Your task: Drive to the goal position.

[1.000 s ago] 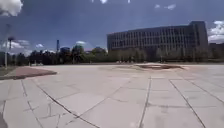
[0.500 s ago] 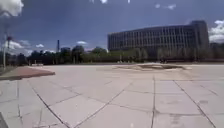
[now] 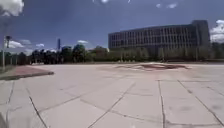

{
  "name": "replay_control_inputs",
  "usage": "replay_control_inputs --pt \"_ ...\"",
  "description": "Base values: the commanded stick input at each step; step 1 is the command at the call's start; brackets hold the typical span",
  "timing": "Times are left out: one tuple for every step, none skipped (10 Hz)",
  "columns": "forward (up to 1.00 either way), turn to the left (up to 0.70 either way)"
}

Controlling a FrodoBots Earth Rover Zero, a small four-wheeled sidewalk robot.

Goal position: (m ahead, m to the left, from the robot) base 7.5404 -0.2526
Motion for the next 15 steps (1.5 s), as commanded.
replay_control_inputs --pt "0.5 0.0" --pt "0.5 0.0" --pt "0.5 0.0" --pt "0.5 0.0" --pt "0.5 0.0" --pt "0.5 0.0" --pt "0.5 0.0" --pt "0.5 0.1" --pt "0.5 0.3" --pt "0.5 0.5" --pt "0.5 0.5" --pt "0.5 0.38" --pt "0.5 0.21" --pt "0.5 0.05" --pt "0.5 0.0"
